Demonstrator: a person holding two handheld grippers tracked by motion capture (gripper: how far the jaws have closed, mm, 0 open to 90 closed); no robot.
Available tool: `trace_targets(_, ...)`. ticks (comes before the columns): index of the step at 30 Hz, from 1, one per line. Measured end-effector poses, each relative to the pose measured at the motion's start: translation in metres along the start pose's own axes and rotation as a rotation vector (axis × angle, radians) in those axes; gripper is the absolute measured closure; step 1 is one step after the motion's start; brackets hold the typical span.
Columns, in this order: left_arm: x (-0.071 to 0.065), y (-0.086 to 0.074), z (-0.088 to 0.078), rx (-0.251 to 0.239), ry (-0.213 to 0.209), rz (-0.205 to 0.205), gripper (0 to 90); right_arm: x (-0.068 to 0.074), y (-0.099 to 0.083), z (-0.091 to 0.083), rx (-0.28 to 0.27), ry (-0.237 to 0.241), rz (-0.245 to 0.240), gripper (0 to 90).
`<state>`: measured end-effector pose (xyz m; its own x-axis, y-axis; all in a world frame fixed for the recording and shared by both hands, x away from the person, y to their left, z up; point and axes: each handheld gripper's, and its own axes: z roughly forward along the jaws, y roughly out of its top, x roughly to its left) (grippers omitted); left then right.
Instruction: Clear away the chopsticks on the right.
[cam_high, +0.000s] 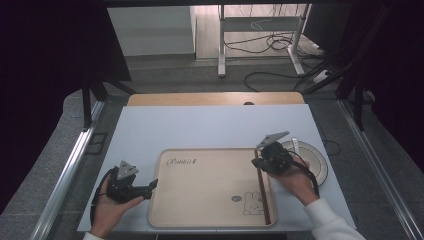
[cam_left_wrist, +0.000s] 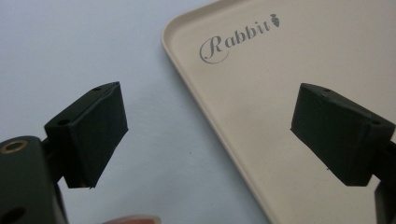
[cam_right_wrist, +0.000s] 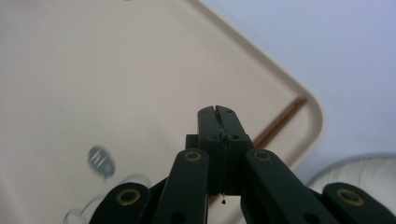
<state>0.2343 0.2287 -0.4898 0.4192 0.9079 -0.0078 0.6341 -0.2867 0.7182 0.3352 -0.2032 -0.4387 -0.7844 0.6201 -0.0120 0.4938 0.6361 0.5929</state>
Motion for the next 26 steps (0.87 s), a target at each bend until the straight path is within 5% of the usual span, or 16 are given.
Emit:
trace_targets(5, -0.003, 0.001, 0.001, 0.003, 0.002, 0.003, 10.8, -0.003, -0.043, -0.032, -0.086, 0.041, 0.016, 89.0)
trace_targets(11, -0.005, 0.001, 0.002, 0.006, 0.002, 0.004, 10.8, -0.011, -0.066, -0.045, -0.139, 0.077, 0.064, 85.7)
trace_targets(13, -0.006, 0.001, 0.002, 0.000, 0.000, 0.002, 10.8, -0.015, -0.074, -0.046, -0.170, 0.101, 0.098, 72.7)
trace_targets(14, -0.006, 0.001, 0.002, 0.000, 0.000, 0.002, 10.8, -0.015, -0.074, -0.046, -0.170, 0.101, 0.098, 72.7)
trace_targets(15, -0.007, 0.001, 0.001, 0.003, -0.001, 0.006, 10.8, -0.014, -0.074, -0.046, -0.191, 0.087, 0.092, 59.2)
trace_targets(19, -0.008, 0.001, 0.001, 0.002, -0.002, 0.009, 10.8, -0.011, -0.072, -0.048, -0.228, 0.076, 0.088, 42.9)
trace_targets(26, -0.008, 0.001, 0.000, -0.002, 0.000, 0.007, 10.8, -0.011, -0.073, -0.049, -0.250, 0.065, 0.083, 34.6)
